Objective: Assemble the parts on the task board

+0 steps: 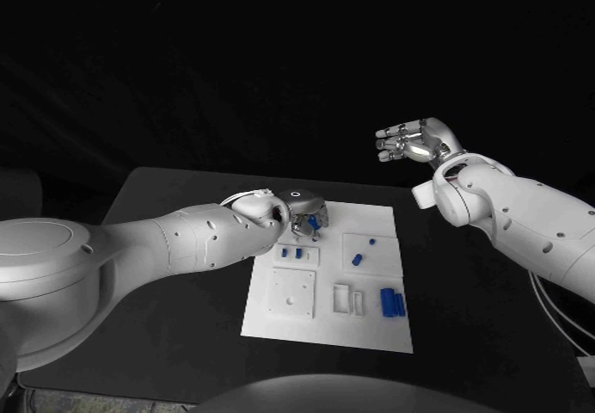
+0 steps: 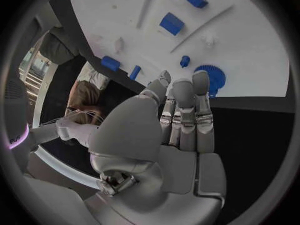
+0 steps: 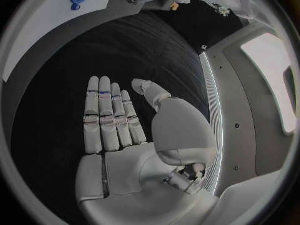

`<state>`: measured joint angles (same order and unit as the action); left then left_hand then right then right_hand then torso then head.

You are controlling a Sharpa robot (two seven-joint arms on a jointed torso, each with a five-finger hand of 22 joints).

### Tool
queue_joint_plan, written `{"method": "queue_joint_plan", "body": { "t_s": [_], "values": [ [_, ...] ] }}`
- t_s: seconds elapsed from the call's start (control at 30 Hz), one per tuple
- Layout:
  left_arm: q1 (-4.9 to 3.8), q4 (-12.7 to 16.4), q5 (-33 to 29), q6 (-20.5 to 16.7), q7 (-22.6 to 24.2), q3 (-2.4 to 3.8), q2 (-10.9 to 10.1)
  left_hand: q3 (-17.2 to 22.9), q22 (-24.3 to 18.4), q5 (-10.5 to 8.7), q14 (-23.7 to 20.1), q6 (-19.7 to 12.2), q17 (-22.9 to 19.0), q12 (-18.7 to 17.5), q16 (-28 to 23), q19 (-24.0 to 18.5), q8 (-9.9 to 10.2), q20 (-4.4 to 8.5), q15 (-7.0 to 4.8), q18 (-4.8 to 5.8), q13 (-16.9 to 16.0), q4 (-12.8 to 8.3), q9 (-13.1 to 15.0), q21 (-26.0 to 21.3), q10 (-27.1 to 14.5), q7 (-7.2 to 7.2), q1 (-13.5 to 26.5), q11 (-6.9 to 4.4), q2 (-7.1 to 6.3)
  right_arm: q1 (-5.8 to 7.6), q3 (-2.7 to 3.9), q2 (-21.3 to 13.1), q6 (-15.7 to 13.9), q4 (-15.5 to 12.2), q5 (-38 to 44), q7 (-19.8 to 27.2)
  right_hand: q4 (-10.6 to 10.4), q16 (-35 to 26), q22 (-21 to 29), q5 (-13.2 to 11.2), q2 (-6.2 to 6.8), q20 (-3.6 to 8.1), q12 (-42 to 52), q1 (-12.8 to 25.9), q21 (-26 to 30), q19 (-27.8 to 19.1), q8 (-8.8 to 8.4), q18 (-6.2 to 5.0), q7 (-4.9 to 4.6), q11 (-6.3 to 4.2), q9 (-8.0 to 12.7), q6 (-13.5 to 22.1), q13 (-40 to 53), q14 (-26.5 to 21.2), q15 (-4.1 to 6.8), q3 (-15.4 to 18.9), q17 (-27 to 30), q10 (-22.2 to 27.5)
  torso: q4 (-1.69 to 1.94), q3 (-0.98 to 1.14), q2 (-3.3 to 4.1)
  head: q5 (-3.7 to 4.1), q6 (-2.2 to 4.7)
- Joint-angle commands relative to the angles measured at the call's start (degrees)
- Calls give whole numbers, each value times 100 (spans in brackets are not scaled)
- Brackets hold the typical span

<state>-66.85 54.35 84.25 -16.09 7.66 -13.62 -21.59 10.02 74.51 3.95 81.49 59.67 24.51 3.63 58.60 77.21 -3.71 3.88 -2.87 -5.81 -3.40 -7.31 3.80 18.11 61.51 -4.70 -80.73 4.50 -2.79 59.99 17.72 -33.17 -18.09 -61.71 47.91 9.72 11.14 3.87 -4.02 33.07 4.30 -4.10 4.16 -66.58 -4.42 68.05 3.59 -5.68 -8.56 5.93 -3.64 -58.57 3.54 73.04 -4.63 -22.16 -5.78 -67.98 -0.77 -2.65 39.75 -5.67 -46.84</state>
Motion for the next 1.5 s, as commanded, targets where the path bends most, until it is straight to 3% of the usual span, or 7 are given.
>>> {"method": "queue_joint_plan", "body": {
  "t_s": [0.03,0.5,1.0,1.5],
  "values": [
    [19,-60,314,295,95,1,45,64,22,39,76,59,15,-25,68,66,-18,-16,-2,-63,4,8,-3,25,-23,-22,8,-22,-32,-1,3,-5,69,-30,43,47,2,-6,6,10,50,1,-22,22,12,-56,0,-38,-1,27,-9,-23,-6,-36,6,-27,10,31,-12,-3,18,-2,-4],
    [91,-283,535,375,13,2,139,347,132,127,42,139,-87,-28,326,81,11,-103,58,-173,6,8,0,81,75,-41,88,-27,-52,0,3,-6,68,-52,45,39,-3,-5,7,14,52,0,-23,20,13,-58,0,-38,-1,27,-9,-23,-6,-35,5,-32,18,33,-5,5,12,33,-29],
    [134,-395,559,435,-17,3,178,596,147,178,33,208,-134,-29,399,43,11,-96,41,-168,7,38,-3,162,236,-35,132,-64,-50,0,3,12,82,-44,46,37,-9,-6,7,15,55,-1,-23,20,13,-59,0,-38,-1,28,-9,-23,-6,-36,4,-34,26,36,-3,6,12,42,-38],
    [231,-571,556,193,-42,5,246,740,138,162,39,-189,-179,-30,431,8,18,-105,31,-174,7,106,-24,234,279,53,154,-91,-128,0,3,27,85,-42,46,40,-9,-6,7,15,55,-1,-23,20,13,-59,0,-38,-1,28,-9,-23,-6,-36,4,-34,26,36,1,8,11,55,-40]
  ]
}}
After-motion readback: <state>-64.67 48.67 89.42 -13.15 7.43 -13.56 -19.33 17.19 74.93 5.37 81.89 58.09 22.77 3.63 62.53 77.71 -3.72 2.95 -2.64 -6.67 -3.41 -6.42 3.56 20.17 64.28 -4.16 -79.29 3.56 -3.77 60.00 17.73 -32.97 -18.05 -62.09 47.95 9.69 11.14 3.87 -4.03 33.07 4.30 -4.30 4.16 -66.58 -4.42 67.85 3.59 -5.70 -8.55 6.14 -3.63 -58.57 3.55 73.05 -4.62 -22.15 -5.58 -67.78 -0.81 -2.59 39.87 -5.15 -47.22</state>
